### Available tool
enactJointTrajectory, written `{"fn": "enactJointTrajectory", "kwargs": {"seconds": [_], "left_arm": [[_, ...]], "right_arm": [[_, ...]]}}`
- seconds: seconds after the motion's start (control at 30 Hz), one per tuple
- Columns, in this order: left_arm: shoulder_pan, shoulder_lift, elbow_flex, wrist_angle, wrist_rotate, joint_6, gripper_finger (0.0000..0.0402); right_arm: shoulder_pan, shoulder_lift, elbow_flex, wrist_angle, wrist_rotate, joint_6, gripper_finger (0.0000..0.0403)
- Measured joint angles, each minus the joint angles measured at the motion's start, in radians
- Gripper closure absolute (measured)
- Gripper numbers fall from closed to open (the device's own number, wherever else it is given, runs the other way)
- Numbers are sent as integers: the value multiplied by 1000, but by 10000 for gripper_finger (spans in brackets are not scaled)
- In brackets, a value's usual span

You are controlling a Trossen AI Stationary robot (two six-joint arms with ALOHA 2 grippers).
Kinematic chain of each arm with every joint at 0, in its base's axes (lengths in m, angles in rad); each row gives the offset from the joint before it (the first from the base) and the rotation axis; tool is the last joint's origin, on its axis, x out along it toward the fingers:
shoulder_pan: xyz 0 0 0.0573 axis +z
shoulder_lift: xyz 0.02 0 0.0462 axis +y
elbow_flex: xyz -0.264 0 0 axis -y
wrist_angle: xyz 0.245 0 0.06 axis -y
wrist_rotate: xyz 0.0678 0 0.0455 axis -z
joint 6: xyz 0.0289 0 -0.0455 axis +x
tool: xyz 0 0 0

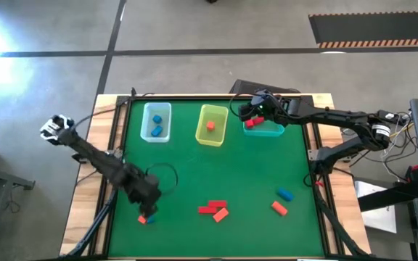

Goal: Sort & place blocks by color
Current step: Put the orange block into the yellow bin

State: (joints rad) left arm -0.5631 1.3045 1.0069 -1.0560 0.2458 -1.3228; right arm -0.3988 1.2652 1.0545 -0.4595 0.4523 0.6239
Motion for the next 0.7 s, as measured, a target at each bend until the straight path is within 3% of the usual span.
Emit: {"fn": "enactJointTrajectory", "kwargs": {"seconds": [0.27,0.7], "left_arm": [[-141,169,0,8,-1,-86,176],[-167,299,0,154,-12,-87,176]], "right_arm": [[5,0,-13,-5,-8,-6,254],[6,0,-14,-7,-17,-8,259]]}}
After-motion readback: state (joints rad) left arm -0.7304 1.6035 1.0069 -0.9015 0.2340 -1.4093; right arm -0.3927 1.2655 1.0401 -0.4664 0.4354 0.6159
